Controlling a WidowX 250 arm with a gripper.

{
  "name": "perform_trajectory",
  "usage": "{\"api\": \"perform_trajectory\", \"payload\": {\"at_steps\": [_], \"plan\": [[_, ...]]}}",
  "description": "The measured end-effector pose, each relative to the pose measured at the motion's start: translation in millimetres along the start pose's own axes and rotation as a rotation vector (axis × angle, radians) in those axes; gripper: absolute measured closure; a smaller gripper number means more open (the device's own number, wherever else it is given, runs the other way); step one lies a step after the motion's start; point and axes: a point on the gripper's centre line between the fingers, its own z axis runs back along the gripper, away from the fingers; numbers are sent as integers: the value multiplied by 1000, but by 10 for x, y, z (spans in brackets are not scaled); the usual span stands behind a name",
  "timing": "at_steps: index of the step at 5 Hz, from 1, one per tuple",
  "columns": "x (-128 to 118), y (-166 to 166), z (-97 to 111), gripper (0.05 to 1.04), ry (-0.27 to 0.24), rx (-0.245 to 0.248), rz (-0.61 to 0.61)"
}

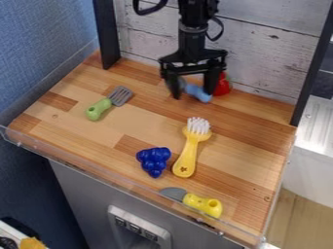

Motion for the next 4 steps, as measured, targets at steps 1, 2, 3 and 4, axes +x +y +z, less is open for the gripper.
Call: {"api": "perform_trajectory", "payload": {"at_steps": [1, 2, 3, 4], "plan": [[-6, 42, -173, 84, 13, 15, 118], [0, 38, -197, 144, -3, 7, 196], [-26, 4, -220, 407, -18, 5, 201], [-40, -10, -224, 634, -25, 8, 156]]}}
